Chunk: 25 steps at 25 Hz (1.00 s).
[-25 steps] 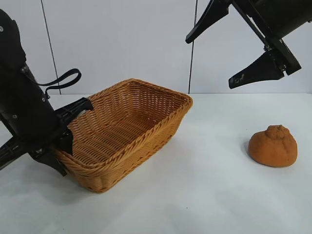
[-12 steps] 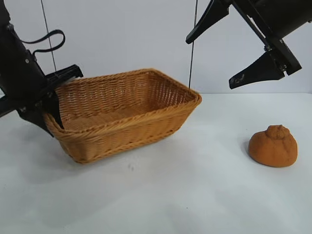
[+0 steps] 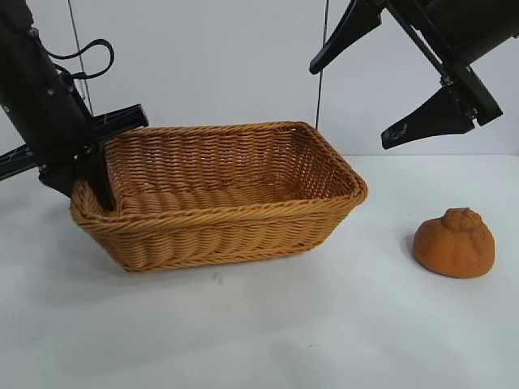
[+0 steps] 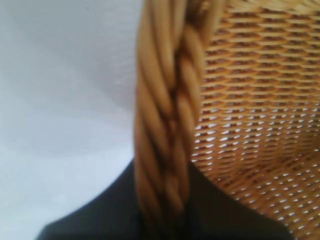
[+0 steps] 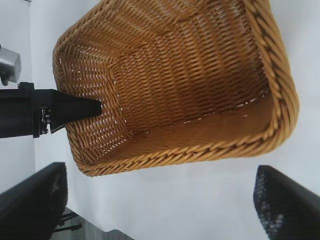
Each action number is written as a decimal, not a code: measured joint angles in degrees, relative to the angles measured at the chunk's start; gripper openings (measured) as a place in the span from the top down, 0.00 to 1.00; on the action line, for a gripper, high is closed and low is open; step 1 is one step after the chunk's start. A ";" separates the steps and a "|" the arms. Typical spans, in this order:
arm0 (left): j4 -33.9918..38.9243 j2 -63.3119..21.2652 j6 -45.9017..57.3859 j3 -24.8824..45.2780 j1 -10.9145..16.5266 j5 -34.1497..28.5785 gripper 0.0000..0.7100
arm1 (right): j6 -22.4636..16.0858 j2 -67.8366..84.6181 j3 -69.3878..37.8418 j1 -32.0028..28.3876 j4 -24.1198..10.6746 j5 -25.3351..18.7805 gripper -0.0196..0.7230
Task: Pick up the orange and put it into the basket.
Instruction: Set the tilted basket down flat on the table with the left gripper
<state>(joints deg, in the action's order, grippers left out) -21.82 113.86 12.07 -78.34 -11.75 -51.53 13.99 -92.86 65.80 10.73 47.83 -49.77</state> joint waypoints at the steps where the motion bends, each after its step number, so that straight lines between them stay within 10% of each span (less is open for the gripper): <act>1: -0.28 0.30 -1.48 -0.07 0.00 -0.80 0.88 | 0.00 0.00 0.00 0.00 0.00 0.00 0.04; 21: -3.62 6.66 -8.98 -0.48 -2.50 -0.49 0.89 | 0.00 0.00 0.00 0.00 -0.36 -0.75 0.04; 25: -4.34 6.66 -9.03 -0.88 -2.50 0.15 0.66 | 0.00 0.00 0.00 0.00 -0.41 -0.75 0.04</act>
<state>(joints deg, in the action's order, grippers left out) -26.16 120.52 3.04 -79.22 -14.24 -51.38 13.99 -92.86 65.80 10.73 47.41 -50.53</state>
